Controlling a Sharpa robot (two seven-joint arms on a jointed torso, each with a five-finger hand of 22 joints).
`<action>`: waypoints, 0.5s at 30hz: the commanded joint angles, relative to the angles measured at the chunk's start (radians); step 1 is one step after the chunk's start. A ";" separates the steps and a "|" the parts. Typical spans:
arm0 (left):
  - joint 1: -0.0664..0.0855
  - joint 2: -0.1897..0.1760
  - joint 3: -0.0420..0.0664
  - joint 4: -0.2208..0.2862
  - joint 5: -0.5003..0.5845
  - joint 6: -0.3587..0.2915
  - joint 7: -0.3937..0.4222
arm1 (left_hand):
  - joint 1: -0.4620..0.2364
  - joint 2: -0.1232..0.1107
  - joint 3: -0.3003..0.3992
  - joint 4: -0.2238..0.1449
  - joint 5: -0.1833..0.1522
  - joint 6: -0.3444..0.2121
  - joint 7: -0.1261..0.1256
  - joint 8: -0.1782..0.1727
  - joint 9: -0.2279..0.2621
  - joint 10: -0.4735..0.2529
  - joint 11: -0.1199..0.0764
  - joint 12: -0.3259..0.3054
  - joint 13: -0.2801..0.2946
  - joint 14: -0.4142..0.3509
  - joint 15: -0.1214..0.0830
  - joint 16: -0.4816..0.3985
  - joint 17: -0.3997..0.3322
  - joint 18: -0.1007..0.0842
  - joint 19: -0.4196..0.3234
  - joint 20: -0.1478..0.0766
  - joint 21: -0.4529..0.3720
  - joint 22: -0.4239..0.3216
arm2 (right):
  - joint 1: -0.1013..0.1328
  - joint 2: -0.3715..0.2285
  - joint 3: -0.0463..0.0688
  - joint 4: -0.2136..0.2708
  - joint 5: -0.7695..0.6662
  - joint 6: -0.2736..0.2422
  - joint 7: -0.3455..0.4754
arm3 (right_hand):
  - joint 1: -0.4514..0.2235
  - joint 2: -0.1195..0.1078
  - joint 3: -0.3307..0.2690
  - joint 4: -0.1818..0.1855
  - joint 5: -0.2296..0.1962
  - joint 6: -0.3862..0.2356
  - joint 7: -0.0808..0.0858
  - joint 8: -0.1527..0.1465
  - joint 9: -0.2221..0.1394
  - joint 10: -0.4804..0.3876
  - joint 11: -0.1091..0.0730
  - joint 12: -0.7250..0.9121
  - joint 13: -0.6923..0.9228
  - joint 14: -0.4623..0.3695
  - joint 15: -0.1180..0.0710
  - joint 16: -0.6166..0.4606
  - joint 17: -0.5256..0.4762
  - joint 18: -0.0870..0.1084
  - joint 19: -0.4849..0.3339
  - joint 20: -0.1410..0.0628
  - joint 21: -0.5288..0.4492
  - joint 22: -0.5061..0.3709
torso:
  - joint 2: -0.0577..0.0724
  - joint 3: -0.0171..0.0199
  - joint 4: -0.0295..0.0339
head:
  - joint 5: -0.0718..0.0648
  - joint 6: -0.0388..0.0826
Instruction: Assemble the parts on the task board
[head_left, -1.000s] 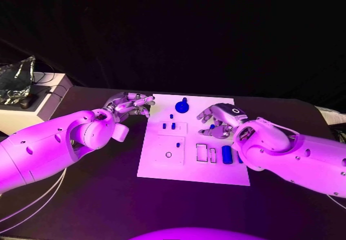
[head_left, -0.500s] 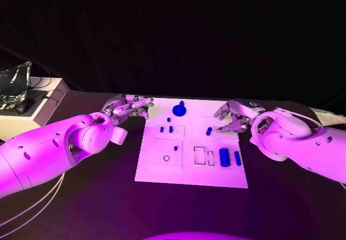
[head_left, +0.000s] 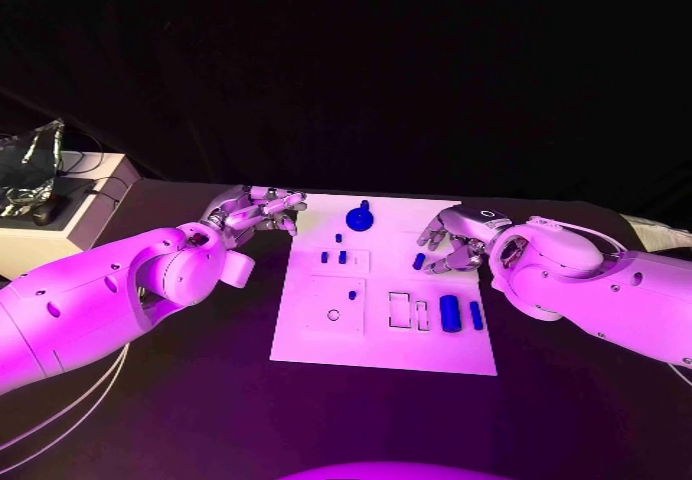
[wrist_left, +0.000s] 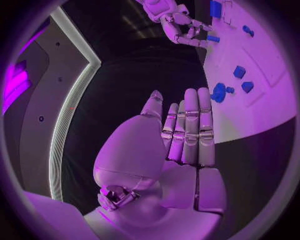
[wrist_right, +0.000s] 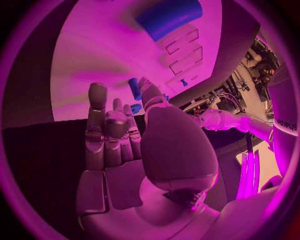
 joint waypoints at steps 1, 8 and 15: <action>0.000 0.000 0.001 0.003 0.006 0.013 0.015 | 0.008 0.005 -0.001 0.005 0.004 0.001 0.007 -0.004 0.000 0.004 0.002 -0.004 0.000 0.000 -0.001 0.001 0.001 -0.019 0.000 -0.001 -0.005 0.001 | -0.002 0.008 -0.001 -0.006 -0.028 0.027 0.011 | -0.008 0.014 0.023 -0.018 -0.009 0.012 0.001 -0.001 0.000 0.016 -0.002 0.000 0.000 0.006 -0.004 0.007 0.008 0.000 0.027 -0.010 0.013 0.030 | 0.000 -0.0007 -0.0004 | 0.000 -0.002; 0.000 -0.001 0.001 0.004 0.006 0.011 0.009 | 0.008 0.006 -0.001 0.005 0.004 -0.001 0.009 -0.004 0.000 0.003 0.002 -0.004 0.000 0.000 -0.001 0.002 0.001 -0.019 0.001 -0.001 -0.005 0.001 | -0.008 0.026 -0.002 -0.011 -0.029 0.025 0.003 | -0.031 0.029 0.102 -0.036 -0.021 0.035 0.012 -0.002 0.000 0.053 -0.011 -0.002 0.000 0.008 -0.010 0.016 0.025 -0.005 0.027 -0.016 0.048 0.033 | 0.000 0.0009 -0.0015 | 0.001 -0.003; 0.000 -0.001 0.001 0.003 0.006 0.010 0.004 | 0.007 0.006 -0.001 0.006 0.004 -0.001 0.010 -0.004 0.000 0.002 0.003 -0.005 0.000 0.000 0.000 0.002 0.001 -0.019 0.001 -0.001 -0.005 0.002 | -0.013 0.036 -0.004 -0.013 -0.030 0.030 0.002 | -0.037 0.041 0.212 -0.045 -0.056 0.072 0.014 -0.003 0.000 0.082 -0.018 -0.003 0.000 0.009 -0.016 0.023 0.037 -0.012 0.025 -0.022 0.070 0.037 | -0.001 0.0013 -0.0013 | 0.001 -0.006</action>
